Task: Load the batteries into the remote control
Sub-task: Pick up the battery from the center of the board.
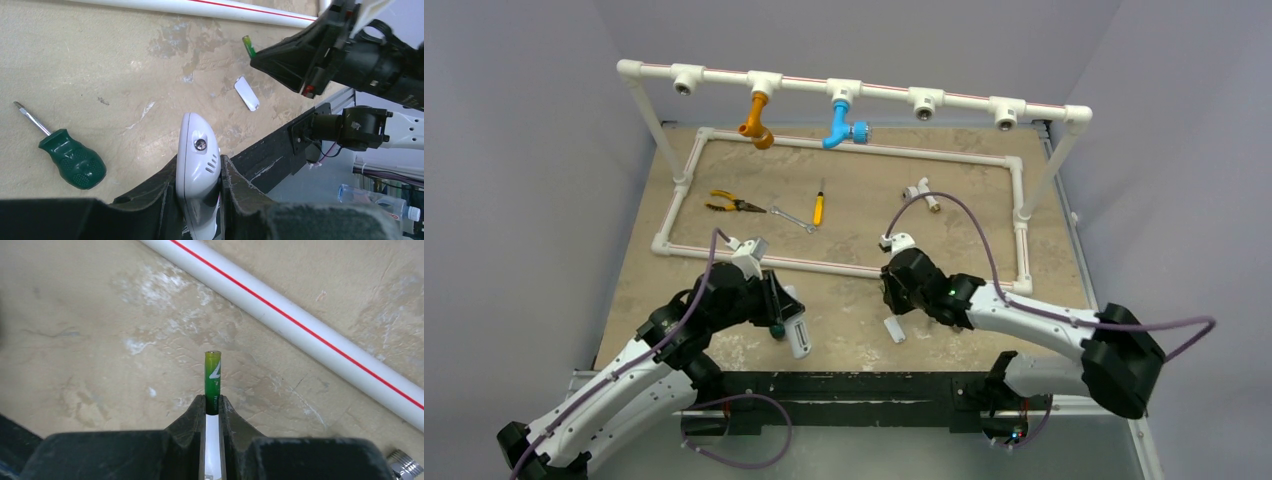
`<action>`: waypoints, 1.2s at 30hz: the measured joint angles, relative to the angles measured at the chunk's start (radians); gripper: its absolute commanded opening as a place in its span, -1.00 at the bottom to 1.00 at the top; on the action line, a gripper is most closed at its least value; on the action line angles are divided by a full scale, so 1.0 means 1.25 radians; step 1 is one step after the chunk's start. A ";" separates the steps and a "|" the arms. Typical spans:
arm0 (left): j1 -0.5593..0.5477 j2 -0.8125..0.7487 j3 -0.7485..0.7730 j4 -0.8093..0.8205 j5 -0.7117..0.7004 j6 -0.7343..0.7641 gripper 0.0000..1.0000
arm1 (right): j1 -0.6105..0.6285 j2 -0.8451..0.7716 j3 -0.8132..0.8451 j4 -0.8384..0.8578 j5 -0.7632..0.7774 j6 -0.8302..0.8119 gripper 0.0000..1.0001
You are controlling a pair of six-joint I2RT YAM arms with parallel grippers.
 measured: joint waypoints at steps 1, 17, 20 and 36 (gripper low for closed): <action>0.000 -0.004 0.000 0.005 0.001 0.002 -1.00 | 0.002 -0.035 -0.010 0.005 0.000 -0.002 -1.00; 0.047 -0.146 0.001 0.166 0.071 0.042 -1.00 | 0.115 -0.402 -0.085 0.167 -0.176 -0.150 -1.00; 0.047 -0.196 0.001 0.208 0.086 0.065 -1.00 | 0.160 -0.425 -0.077 0.167 -0.232 -0.182 -1.00; 0.047 -0.197 0.008 0.295 0.233 0.162 -1.00 | 0.177 -0.520 -0.058 0.284 -0.523 -0.290 -1.00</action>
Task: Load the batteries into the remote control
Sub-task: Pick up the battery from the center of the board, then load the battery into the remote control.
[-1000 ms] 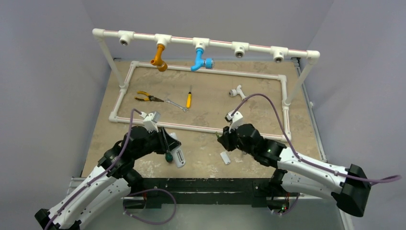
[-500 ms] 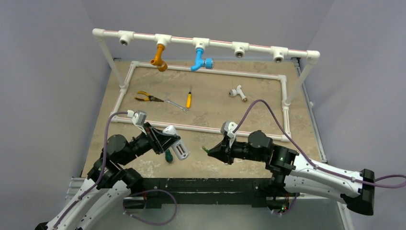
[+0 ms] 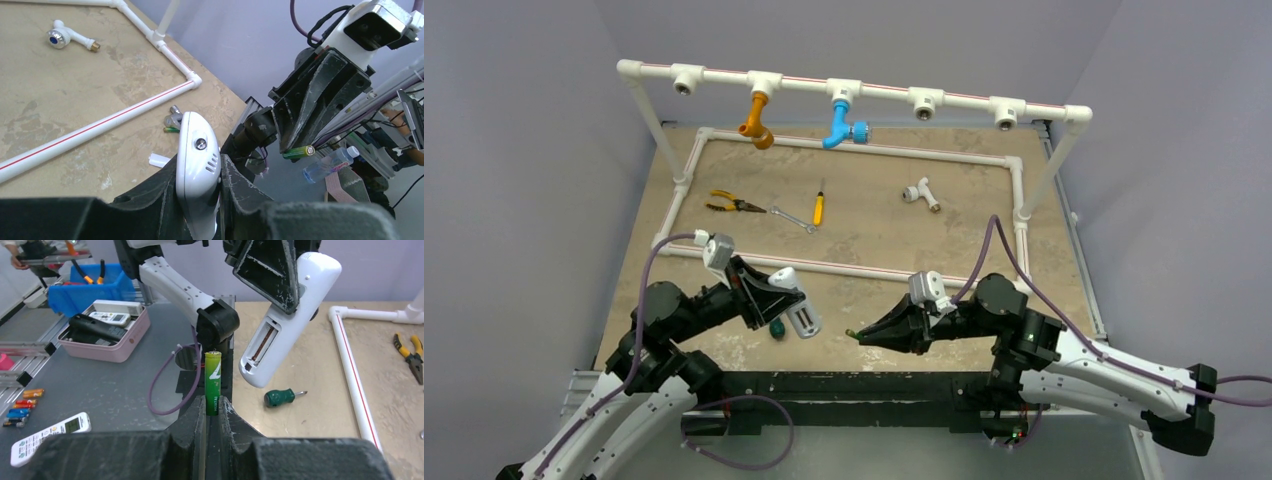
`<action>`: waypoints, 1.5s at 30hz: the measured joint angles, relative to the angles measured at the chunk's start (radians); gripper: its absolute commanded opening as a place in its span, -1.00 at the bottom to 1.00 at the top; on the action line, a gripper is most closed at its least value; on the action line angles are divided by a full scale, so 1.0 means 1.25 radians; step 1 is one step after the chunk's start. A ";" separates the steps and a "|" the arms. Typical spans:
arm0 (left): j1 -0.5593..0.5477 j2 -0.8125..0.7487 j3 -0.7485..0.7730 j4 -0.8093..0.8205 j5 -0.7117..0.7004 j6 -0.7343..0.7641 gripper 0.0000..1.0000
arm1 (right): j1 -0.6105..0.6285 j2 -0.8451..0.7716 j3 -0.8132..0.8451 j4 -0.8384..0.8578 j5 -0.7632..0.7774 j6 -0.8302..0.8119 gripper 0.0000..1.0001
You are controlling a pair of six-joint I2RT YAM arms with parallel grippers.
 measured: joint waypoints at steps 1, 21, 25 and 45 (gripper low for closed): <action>0.000 -0.002 0.002 0.004 0.006 0.001 -1.00 | 0.000 0.000 0.001 0.004 -0.015 -0.005 -1.00; 0.000 -0.069 -0.018 0.188 0.132 0.006 -1.00 | 0.001 0.020 0.001 0.027 -0.053 -0.043 -1.00; 0.000 -0.069 -0.031 0.202 0.142 0.006 -1.00 | 0.001 0.020 0.001 0.027 -0.040 -0.046 -1.00; 0.000 -0.069 -0.038 0.232 0.148 -0.002 -1.00 | 0.001 0.009 -0.006 0.010 0.031 -0.050 -1.00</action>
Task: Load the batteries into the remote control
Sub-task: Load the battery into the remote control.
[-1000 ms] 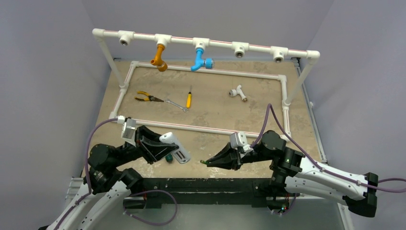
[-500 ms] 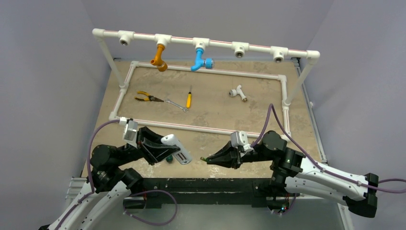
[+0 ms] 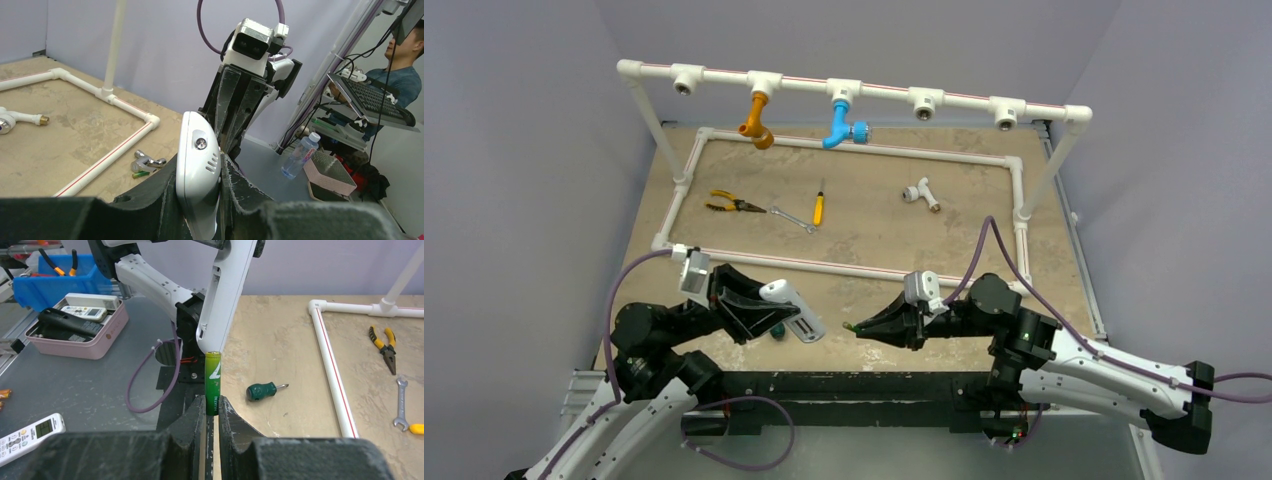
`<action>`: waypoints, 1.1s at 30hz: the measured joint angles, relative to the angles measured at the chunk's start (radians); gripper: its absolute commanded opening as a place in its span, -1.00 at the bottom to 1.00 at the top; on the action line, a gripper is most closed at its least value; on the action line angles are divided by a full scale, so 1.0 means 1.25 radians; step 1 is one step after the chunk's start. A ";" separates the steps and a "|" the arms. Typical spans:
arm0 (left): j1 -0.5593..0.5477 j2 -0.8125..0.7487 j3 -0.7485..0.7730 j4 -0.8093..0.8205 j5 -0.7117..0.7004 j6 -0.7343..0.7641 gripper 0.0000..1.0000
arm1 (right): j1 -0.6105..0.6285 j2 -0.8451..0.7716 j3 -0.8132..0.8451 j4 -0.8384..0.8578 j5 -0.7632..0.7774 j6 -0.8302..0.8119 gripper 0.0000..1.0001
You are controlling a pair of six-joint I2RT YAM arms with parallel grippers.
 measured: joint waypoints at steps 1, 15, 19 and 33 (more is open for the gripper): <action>0.000 0.000 0.000 0.000 0.000 -0.001 -1.00 | 0.000 0.000 0.000 -0.001 0.002 0.000 -1.00; 0.000 0.016 -0.034 0.014 -0.045 -0.071 -1.00 | 0.000 0.001 -0.002 -0.013 0.041 0.002 -1.00; 0.000 0.017 -0.037 0.013 -0.055 -0.080 -1.00 | 0.000 0.001 -0.004 -0.014 0.046 0.002 -1.00; 0.000 0.025 -0.037 -0.017 -0.099 -0.084 -1.00 | 0.000 0.001 -0.013 -0.013 0.114 0.022 -1.00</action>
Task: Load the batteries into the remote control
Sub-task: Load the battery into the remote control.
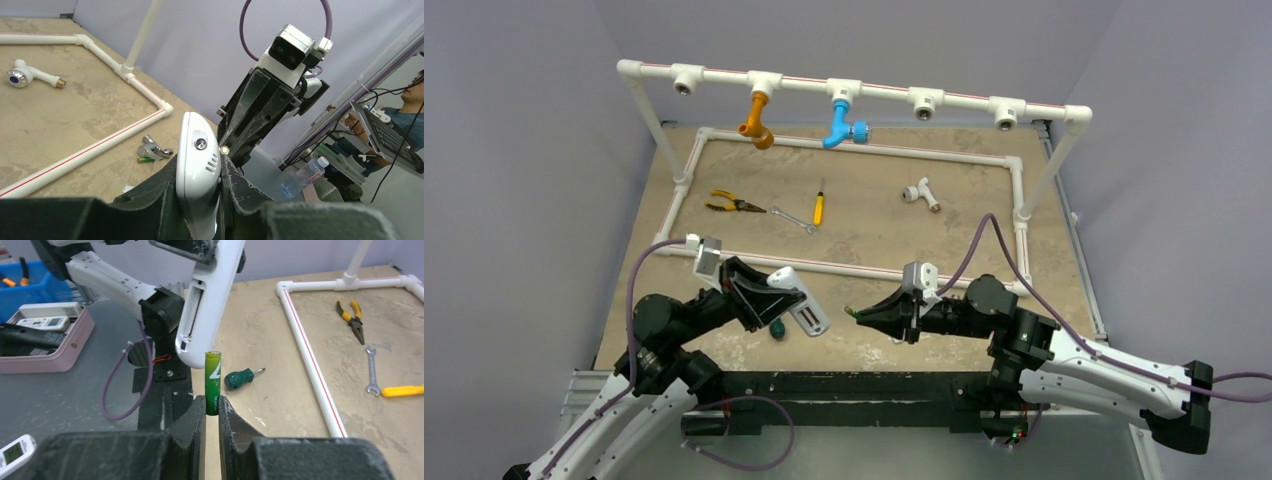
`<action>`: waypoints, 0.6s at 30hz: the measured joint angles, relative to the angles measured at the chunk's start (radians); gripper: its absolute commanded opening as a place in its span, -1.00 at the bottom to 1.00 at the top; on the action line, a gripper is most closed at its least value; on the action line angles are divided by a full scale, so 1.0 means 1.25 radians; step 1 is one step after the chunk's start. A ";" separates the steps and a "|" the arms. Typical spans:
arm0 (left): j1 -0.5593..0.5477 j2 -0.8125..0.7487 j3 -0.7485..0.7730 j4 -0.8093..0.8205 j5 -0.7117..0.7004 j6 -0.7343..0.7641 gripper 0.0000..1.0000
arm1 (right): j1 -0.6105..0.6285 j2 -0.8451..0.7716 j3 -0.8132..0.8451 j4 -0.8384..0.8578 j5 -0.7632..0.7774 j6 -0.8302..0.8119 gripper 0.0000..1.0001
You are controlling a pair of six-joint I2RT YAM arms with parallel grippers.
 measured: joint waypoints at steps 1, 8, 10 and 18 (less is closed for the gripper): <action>0.000 0.002 0.000 -0.005 -0.006 -0.001 -1.00 | 0.000 0.000 0.000 0.000 0.007 0.002 -1.00; 0.000 0.010 -0.004 -0.033 -0.049 -0.041 -1.00 | 0.000 -0.010 -0.018 0.006 0.128 0.045 -1.00; 0.000 0.016 -0.012 -0.033 -0.067 -0.065 -1.00 | 0.000 -0.009 -0.019 0.009 0.164 0.066 -1.00; 0.000 0.100 -0.069 -0.043 -0.137 -0.206 -1.00 | 0.000 0.060 -0.016 0.031 0.248 0.138 -1.00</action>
